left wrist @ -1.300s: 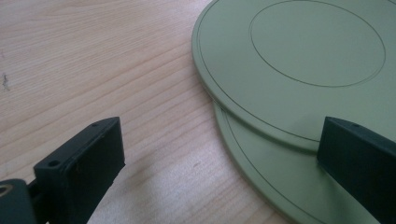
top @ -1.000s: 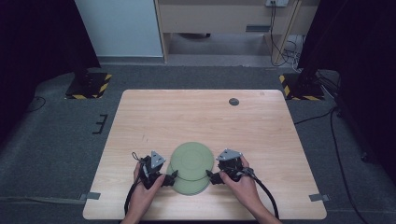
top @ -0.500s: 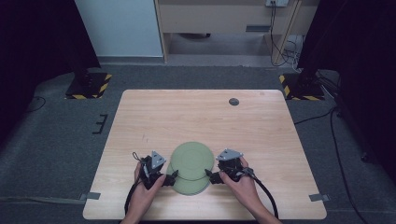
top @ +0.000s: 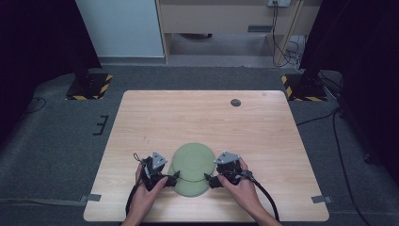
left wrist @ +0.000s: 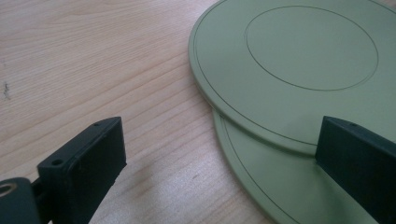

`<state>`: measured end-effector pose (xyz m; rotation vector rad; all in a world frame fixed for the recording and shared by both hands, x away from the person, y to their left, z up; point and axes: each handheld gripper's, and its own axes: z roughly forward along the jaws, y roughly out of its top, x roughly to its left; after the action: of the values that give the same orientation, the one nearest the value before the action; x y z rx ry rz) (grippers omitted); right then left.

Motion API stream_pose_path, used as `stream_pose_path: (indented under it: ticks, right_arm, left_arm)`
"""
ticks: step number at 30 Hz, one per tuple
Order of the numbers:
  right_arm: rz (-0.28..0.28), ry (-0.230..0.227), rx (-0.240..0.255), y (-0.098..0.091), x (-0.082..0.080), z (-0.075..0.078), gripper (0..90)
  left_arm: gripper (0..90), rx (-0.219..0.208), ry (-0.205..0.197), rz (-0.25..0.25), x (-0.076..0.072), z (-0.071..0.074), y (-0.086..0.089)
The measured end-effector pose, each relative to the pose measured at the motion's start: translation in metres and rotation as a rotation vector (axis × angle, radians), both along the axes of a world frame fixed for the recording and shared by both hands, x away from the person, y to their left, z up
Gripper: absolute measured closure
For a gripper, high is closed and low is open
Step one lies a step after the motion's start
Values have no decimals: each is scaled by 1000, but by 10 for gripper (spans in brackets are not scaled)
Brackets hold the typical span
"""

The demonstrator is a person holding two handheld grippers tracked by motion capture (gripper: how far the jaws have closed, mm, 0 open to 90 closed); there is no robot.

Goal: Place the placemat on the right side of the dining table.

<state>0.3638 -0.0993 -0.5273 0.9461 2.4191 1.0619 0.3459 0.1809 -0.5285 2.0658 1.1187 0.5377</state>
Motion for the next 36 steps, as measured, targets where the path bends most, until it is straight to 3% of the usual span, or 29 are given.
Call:
stream_pose_path:
  ticks: [4, 7, 12, 16, 26, 33, 36]
  right_arm:
    - [-14, 19, 18, -1, 5, -2, 19]
    - [-17, 19, 22, -3, 2, -1, 80]
    - [-5, 6, 6, 2, 3, -1, 33]
    - [-11, 14, 13, 0, 2, -1, 83]
    - [-2, 36, 16, 0, 3, -3, 57]
    - [9, 27, 6, 1, -2, -2, 76]
    - [-14, 10, -4, 0, -1, -1, 80]
  left_arm:
    - [16, -3, -2, 13, 1, 0, 0]
    - [36, -17, -1, 12, 0, 1, -1]
    - [18, -14, 0, 13, 1, 0, -2]
    - [36, -17, -2, 15, 0, 1, -3]
    - [32, -14, 11, 2, -1, 0, -5]
    - [37, -11, 16, -5, -3, -1, -5]
    - [27, -9, 18, 0, -2, -1, -5]
